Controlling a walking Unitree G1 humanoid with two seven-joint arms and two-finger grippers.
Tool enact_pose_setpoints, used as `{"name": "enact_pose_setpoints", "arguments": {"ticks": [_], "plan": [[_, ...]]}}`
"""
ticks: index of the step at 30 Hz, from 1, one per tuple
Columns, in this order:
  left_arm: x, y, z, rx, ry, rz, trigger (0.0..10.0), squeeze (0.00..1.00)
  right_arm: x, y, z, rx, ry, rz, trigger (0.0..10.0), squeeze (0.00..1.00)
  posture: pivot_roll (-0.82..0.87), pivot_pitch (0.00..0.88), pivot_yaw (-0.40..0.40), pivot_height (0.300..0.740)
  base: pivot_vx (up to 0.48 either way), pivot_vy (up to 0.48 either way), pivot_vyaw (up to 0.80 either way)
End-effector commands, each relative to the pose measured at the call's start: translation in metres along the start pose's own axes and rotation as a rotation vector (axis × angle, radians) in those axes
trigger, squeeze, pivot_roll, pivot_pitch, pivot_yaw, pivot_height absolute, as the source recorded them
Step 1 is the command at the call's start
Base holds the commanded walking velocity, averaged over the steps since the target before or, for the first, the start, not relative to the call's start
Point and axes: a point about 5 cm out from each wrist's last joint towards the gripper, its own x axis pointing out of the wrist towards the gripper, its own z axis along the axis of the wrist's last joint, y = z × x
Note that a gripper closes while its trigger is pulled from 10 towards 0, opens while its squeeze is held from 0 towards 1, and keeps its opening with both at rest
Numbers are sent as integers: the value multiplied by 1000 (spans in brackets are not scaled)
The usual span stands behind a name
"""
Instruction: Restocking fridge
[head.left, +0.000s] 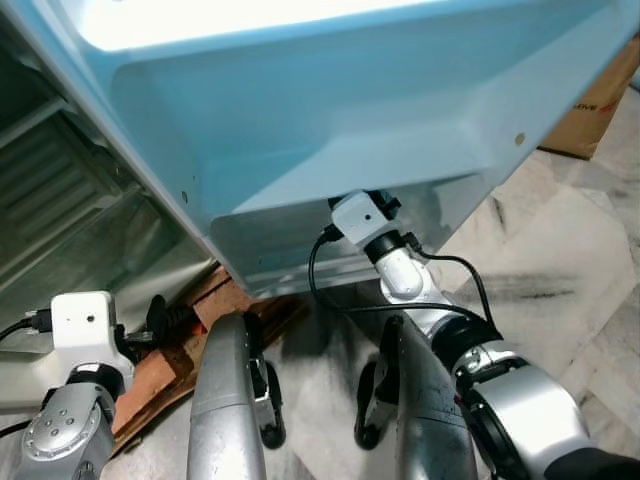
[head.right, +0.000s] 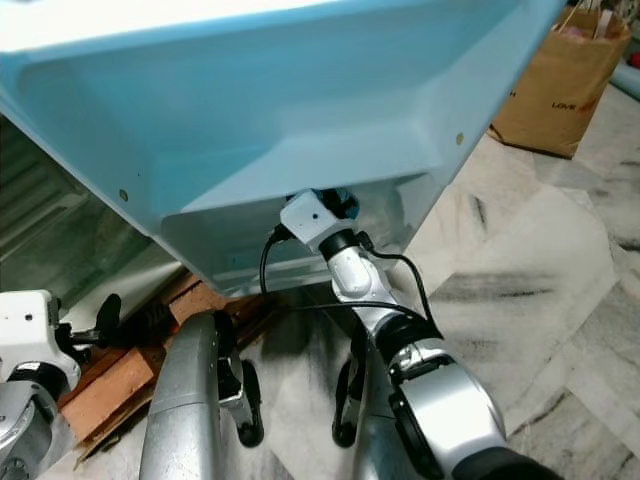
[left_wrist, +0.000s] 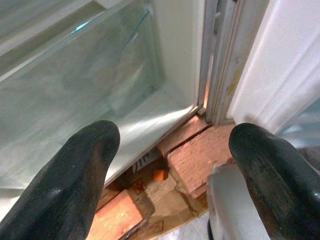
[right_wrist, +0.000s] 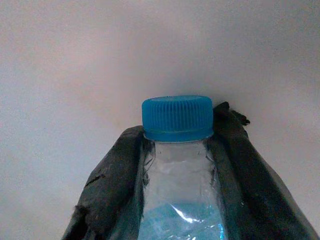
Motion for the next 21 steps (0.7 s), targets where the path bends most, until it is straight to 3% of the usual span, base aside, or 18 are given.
{"name": "enact_pose_setpoints", "arguments": {"ticks": [1, 10, 13, 17, 21], "plan": [[-8, 5, -1, 14, 22, 15, 10000, 0, -11, 11, -11, -37, 48, 46, 10000, 0, 305, 426, 49, 566, 0, 0, 0], [-10, 7, 0, 23, 29, 23, 10000, 0, 19, -6, 31, -41, -179, -7, 10000, 0, 304, 435, 59, 566, 0, 0, 0], [-8, 5, 0, 24, 31, 16, 10000, 0, 17, 0, 23, 1, -115, 9, 10000, 0, 301, 433, 59, 566, 0, 0, 0], [-5, 2, 0, 23, 30, 2, 10000, 0, -10, 19, -22, 226, 235, 32, 10000, 0, 309, 423, 57, 566, 0, 0, 0], [-5, 3, -1, 23, 33, 3, 10000, 0, -20, 18, -34, 224, 295, 16, 10000, 0, 304, 417, 56, 566, 0, 0, 0]]}}
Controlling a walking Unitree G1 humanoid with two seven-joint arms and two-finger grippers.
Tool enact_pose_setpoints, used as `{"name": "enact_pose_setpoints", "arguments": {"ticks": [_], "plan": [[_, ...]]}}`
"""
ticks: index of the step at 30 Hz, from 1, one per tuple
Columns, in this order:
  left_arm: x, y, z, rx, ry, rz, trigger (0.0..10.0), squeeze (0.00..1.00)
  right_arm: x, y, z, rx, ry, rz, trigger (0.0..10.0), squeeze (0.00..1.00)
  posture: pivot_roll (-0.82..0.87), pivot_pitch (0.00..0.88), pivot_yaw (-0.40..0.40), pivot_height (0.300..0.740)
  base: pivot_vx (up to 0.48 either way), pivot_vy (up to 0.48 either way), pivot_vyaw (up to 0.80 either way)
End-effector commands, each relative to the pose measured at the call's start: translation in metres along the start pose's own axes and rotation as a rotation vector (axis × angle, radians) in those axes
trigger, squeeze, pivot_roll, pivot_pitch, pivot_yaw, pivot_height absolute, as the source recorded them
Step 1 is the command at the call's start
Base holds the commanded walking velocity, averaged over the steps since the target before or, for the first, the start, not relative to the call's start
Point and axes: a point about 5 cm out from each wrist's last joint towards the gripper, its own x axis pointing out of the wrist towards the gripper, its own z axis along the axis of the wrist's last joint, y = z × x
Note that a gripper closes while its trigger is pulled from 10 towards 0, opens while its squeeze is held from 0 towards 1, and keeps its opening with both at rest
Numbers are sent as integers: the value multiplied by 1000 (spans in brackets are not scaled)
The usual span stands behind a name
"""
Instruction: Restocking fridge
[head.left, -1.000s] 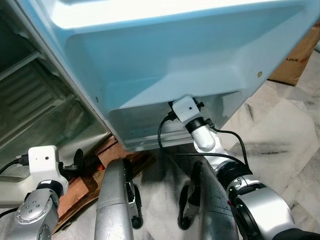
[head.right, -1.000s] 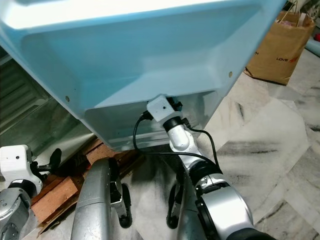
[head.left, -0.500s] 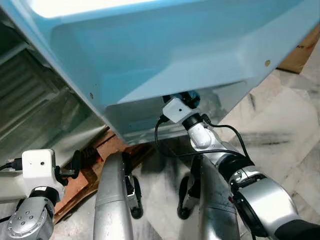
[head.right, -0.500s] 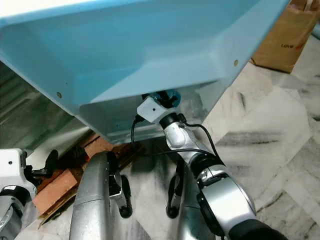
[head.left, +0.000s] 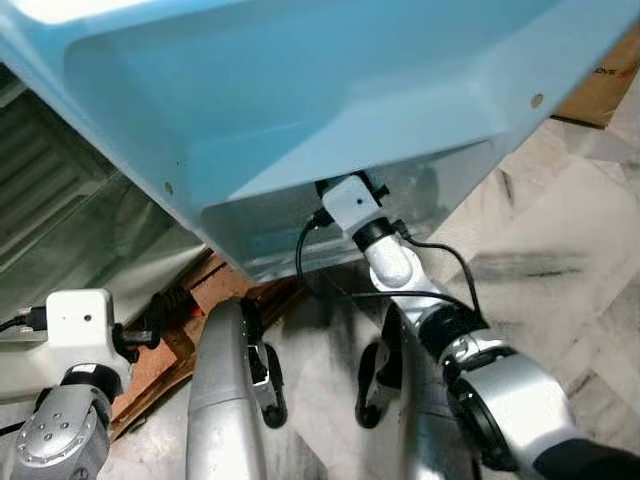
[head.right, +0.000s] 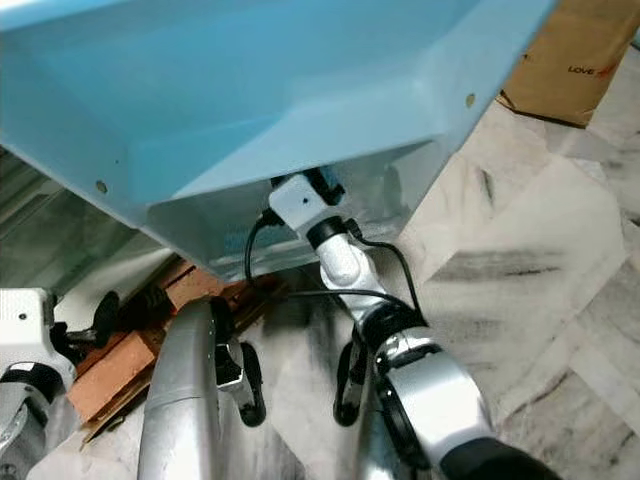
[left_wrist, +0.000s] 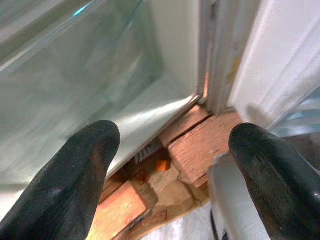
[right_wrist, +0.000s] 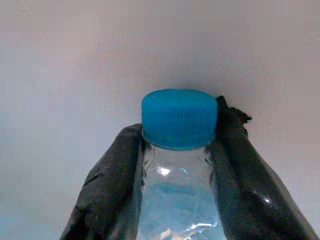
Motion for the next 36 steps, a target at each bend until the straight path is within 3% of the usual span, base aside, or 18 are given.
{"name": "enact_pose_setpoints", "arguments": {"ticks": [1, 8, 9, 14, 21, 27, 32, 36], "plan": [[-3, 6, -10, 10, 49, 17, 10000, 0, -22, 5, -35, 33, 187, 6, 10000, 0, 296, 412, 57, 566, 0, 0, 0], [4, 2, -11, 15, 49, -3, 10000, 0, -39, -4, -60, 132, 343, -60, 10000, 0, 288, 392, 59, 566, 0, 0, 0], [5, 2, -11, 16, 48, -5, 10000, 0, -41, -6, -63, 141, 357, -67, 10000, 1000, 288, 387, 61, 566, 0, 0, 0], [9, 2, -10, 20, 45, -9, 10000, 0, -38, -13, -61, 169, 344, -74, 10000, 1000, 286, 379, 64, 566, 0, 0, 0], [21, -4, -11, 20, 31, -29, 10000, 0, -20, -25, -37, 105, 200, -53, 10000, 1000, 254, 332, 68, 566, 0, 0, 0], [30, -9, -10, 9, 17, -43, 10000, 0, -15, -33, -32, 106, 184, -25, 10000, 1000, 220, 302, 63, 566, 0, 0, 0], [36, -15, -10, -4, 4, -51, 10000, 0, -12, -35, -23, 149, 134, 20, 10000, 1000, 196, 276, 53, 566, 0, 0, 0], [41, -19, -14, -23, 3, -54, 10000, 0, -20, -31, -23, 206, 124, 71, 10000, 1000, 172, 243, 34, 566, 0, 0, 0]]}}
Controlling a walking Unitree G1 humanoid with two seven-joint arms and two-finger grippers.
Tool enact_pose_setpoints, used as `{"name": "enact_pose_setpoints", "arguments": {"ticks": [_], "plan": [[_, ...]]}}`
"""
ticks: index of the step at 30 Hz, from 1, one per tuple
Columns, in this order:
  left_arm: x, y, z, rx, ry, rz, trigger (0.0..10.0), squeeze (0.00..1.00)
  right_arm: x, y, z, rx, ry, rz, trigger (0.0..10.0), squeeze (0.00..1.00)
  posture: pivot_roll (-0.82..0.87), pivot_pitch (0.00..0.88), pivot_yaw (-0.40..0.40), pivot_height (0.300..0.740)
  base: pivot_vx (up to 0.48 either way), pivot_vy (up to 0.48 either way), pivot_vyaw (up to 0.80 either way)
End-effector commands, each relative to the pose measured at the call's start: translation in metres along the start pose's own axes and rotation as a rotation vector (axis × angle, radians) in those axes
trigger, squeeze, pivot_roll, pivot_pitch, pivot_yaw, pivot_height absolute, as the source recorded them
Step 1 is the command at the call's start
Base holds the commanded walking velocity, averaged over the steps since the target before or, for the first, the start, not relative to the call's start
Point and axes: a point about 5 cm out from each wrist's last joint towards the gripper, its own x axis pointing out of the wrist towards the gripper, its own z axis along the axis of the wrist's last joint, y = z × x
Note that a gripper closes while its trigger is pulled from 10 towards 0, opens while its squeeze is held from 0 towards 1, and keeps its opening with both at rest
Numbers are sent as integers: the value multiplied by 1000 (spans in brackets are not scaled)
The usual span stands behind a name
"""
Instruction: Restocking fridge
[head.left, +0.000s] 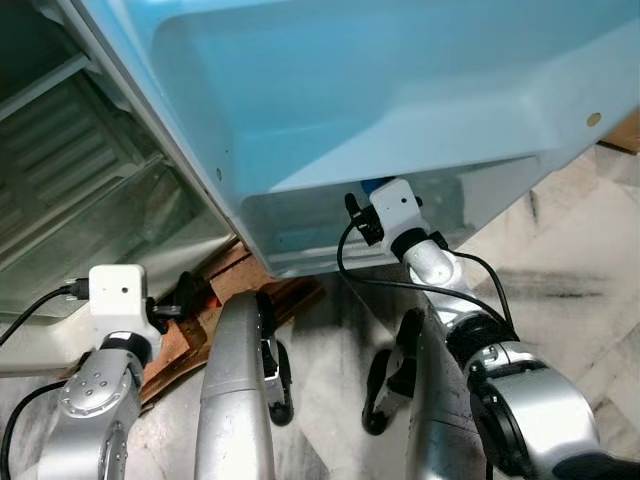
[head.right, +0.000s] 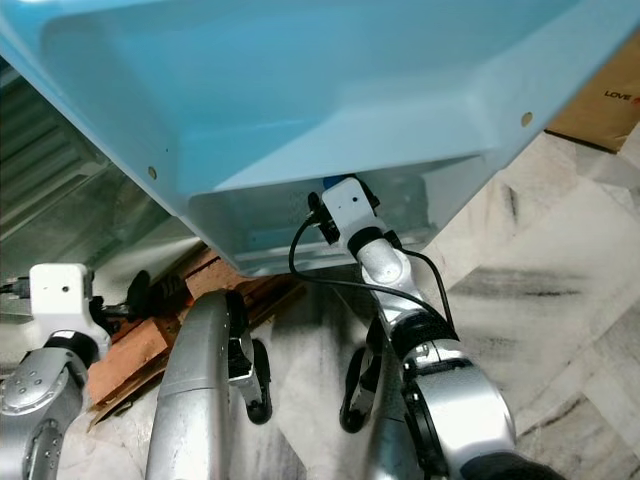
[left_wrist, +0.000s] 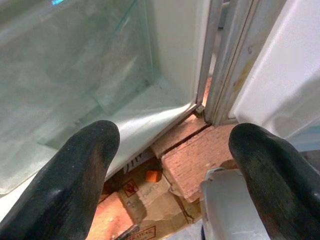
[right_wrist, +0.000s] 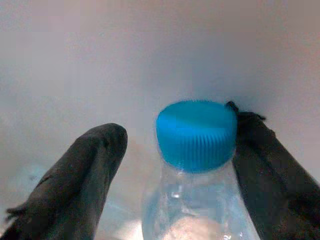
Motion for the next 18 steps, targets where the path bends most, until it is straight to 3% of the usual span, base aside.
{"name": "enact_pose_setpoints", "arguments": {"ticks": [1, 7, 18], "plan": [[-2, 1, -10, -3, 31, 16, 10000, 0, -7, 2, -7, 37, 22, 24, 10000, 1000, 167, 238, 30, 566, 0, 0, 0], [1, -6, -19, -35, 34, 18, 10000, 0, -33, 6, -15, 141, 23, 72, 10000, 1000, 133, 194, 11, 566, 0, 0, 0], [18, -15, -19, -57, 16, -1, 10000, 0, -67, -3, -14, 217, -35, -69, 10000, 1000, 85, 135, 6, 566, 0, 0, 0]]}}
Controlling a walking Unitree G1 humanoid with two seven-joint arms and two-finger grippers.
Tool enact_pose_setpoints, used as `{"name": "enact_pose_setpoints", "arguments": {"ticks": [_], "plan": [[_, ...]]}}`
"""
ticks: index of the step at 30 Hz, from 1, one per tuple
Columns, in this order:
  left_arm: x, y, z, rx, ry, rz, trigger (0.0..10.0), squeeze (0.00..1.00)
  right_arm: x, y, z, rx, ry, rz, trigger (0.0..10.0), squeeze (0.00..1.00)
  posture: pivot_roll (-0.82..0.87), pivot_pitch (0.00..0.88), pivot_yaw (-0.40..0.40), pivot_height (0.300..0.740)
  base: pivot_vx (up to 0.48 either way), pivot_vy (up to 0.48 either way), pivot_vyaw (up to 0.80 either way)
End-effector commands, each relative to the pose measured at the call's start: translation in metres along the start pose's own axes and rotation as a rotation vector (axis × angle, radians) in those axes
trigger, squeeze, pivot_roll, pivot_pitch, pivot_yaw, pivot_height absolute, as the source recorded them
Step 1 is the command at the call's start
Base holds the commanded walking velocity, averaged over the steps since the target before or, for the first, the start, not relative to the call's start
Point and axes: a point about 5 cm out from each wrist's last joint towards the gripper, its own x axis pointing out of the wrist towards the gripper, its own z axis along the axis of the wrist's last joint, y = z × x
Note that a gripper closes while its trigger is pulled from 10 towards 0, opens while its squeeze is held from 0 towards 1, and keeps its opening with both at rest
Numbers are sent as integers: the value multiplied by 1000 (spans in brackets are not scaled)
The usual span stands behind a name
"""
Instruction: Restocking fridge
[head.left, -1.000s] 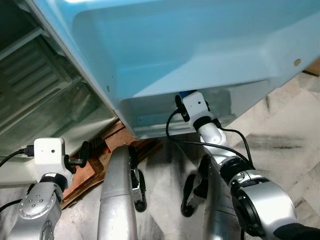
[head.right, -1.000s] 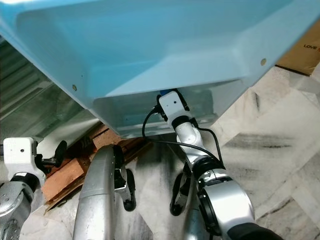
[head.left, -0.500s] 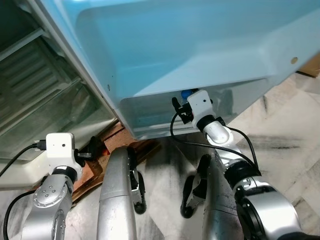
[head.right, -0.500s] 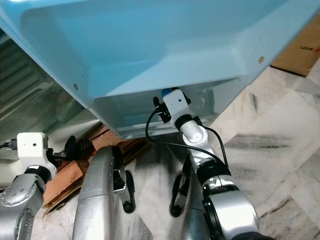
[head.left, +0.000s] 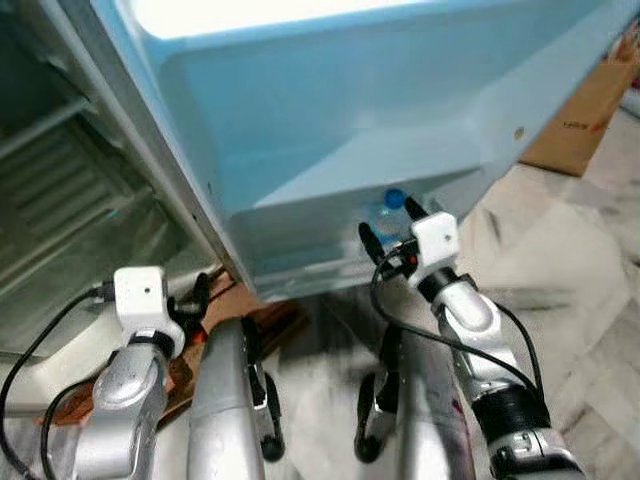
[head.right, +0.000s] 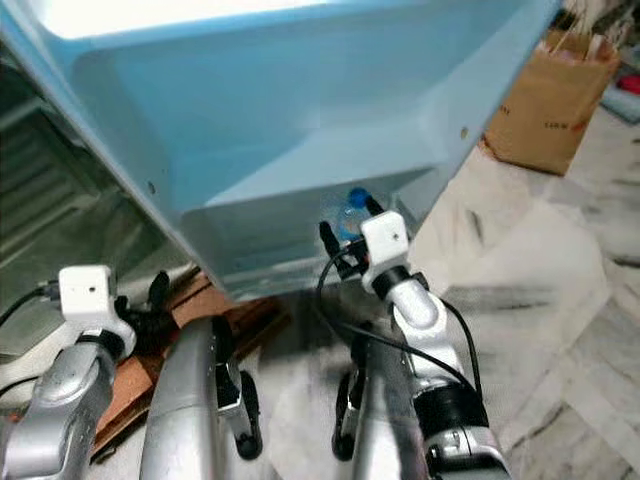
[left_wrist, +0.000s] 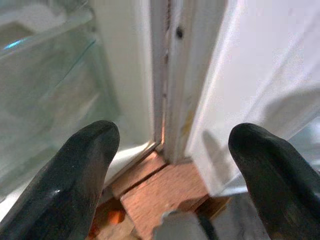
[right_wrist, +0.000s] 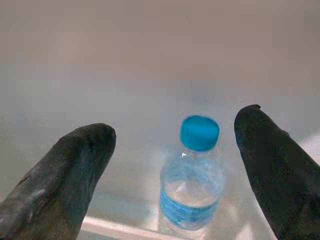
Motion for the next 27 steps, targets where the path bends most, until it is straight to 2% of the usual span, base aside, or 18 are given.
{"name": "enact_pose_setpoints", "arguments": {"ticks": [1, 6, 11, 12, 13, 14, 15, 17, 24, 27], "plan": [[0, 2, -5, 7, 12, 12, 10000, 0, -6, -2, 4, 22, -22, -38, 10000, 1000, 85, 132, 7, 566, 0, 0, 0], [5, -4, -1, 21, -10, 4, 10000, 0, -25, 11, 6, 92, -24, -64, 10000, 1000, 82, 146, 5, 566, 0, 0, 0], [3, -6, 2, 34, -34, 2, 10000, 0, -41, 19, 5, 136, -3, -122, 10000, 1000, 73, 155, -3, 566, 0, 0, 0], [2, -6, -2, 29, -23, 5, 10000, 0, -43, 18, 2, 156, 9, -145, 10000, 286, 69, 149, -5, 566, 0, 0, 0], [2, -7, -4, 24, -15, 7, 10000, 0, -44, 17, 1, 170, 20, -160, 10000, 286, 69, 149, -5, 566, 0, 0, 0], [2, -8, -8, 23, -5, 9, 10000, 0, -46, 15, 1, 166, 28, -173, 10000, 0, 61, 145, -4, 566, 0, 0, 0], [2, -9, -9, 20, -4, 6, 10000, 0, -46, 13, 3, 129, 26, -173, 10000, 0, 43, 142, 1, 566, 0, 0, 0], [2, -9, -10, 19, -4, 4, 10000, 0, -46, 12, 4, 119, 23, -175, 10000, 0, 43, 142, 1, 566, 0, 0, 0], [12, -16, -5, 30, -22, -39, 10000, 0, -42, -3, 15, 108, 6, -258, 10000, 0, 8, 133, 17, 601, 0, 0, 0], [16, -13, -3, 33, -28, -33, 10000, 0, -41, -3, 15, 111, 11, -265, 10000, 0, 8, 124, 19, 616, 0, 0, 0]]}}
